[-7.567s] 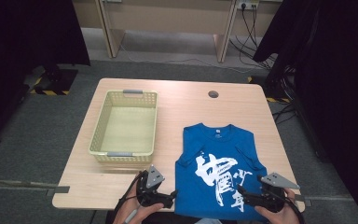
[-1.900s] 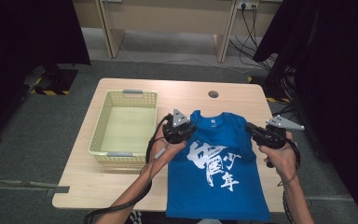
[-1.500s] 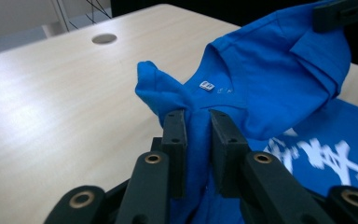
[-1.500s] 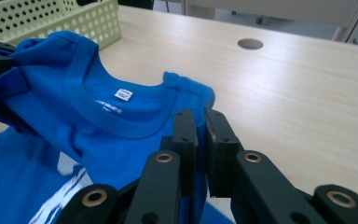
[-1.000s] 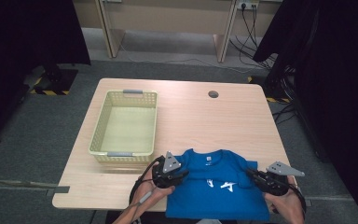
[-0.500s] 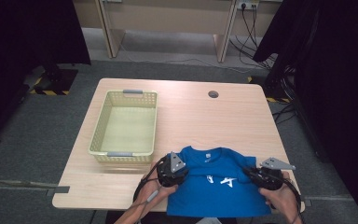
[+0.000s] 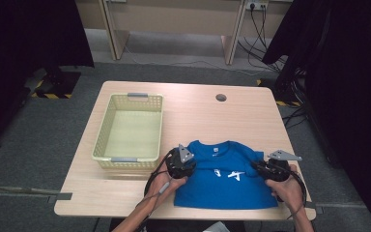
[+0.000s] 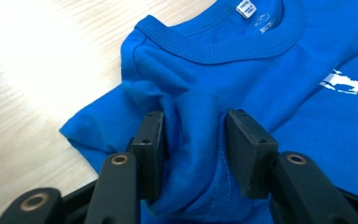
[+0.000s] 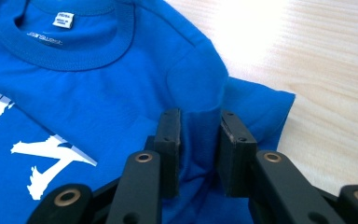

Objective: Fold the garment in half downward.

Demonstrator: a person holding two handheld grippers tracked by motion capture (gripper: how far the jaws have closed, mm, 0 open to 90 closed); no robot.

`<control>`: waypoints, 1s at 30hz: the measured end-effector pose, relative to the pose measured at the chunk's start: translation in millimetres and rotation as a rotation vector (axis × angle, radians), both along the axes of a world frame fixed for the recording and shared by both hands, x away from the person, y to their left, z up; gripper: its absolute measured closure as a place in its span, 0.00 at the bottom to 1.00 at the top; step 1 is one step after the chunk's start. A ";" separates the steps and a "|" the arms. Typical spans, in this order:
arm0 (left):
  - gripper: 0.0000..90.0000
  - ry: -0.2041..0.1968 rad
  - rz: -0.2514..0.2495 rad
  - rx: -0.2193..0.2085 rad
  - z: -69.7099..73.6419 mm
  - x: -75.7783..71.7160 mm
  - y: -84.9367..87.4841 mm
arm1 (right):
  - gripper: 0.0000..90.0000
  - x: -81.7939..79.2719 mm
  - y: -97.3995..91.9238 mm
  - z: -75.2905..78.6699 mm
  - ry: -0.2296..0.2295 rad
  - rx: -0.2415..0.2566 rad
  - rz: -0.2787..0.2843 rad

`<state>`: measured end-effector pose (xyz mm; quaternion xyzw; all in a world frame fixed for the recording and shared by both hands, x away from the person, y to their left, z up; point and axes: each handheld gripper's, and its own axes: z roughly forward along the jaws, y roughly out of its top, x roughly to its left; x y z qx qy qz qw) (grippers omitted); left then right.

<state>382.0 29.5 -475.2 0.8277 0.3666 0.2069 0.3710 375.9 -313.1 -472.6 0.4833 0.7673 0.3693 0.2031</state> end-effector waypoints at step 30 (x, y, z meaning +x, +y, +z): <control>0.20 0.080 0.075 -0.121 13.7 58.1 -23.7 | 0.34 62.1 57.4 33.9 -0.003 0.035 0.027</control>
